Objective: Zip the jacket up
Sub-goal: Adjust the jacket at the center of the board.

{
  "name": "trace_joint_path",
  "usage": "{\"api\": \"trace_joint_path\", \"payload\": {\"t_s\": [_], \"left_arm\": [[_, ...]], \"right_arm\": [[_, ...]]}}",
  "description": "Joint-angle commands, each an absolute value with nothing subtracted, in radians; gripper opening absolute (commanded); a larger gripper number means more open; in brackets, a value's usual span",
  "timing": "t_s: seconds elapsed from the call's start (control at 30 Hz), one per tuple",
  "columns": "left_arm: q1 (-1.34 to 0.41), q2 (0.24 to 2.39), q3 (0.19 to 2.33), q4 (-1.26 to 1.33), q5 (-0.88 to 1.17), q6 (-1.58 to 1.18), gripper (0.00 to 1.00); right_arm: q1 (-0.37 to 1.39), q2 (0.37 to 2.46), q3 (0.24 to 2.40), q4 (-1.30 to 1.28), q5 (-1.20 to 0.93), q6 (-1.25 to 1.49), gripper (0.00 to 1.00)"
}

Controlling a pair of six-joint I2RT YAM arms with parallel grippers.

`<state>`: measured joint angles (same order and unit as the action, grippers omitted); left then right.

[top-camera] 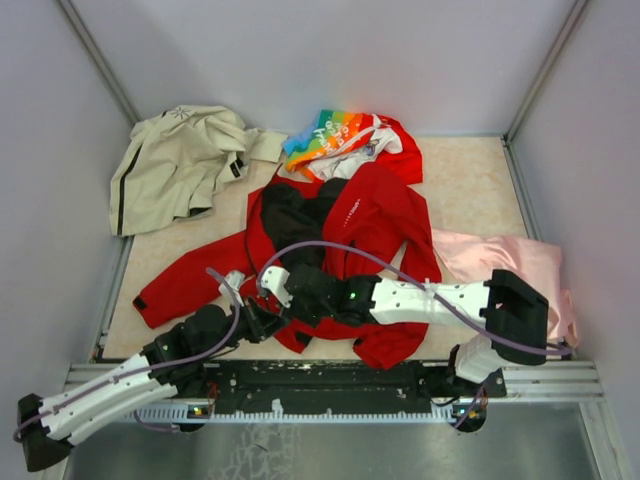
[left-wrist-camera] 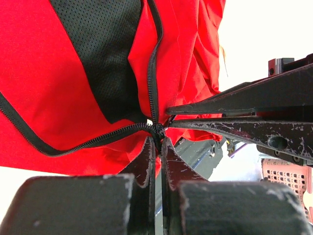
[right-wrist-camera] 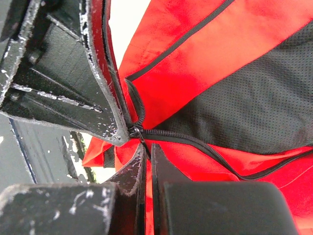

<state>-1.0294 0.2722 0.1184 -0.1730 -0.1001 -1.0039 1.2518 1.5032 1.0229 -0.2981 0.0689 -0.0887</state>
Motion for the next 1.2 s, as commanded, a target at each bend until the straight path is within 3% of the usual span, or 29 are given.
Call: {"api": "trace_joint_path", "payload": {"t_s": [0.0,0.47,0.7,0.87,1.17], "left_arm": [[-1.048,0.286,0.108,-0.161,0.083,-0.985,0.0],[-1.048,0.279,0.058,-0.18,0.063,-0.986,0.0],[-1.048,0.265,0.043,-0.144,0.049,-0.973,0.0],[-1.048,0.25,0.024,-0.078,0.032,-1.007,0.0],[-1.047,0.212,-0.029,0.044,-0.001,-1.125,0.0]], "right_arm": [[1.152,1.522,1.079,-0.29,0.311,-0.117,0.0],[1.117,1.47,1.057,-0.334,0.466,-0.093,0.0],[1.116,1.379,0.987,-0.267,0.227,-0.076,0.0],[1.121,1.215,0.855,-0.147,0.055,-0.026,0.18],[1.248,1.044,0.605,0.162,-0.018,-0.088,0.31]]}}
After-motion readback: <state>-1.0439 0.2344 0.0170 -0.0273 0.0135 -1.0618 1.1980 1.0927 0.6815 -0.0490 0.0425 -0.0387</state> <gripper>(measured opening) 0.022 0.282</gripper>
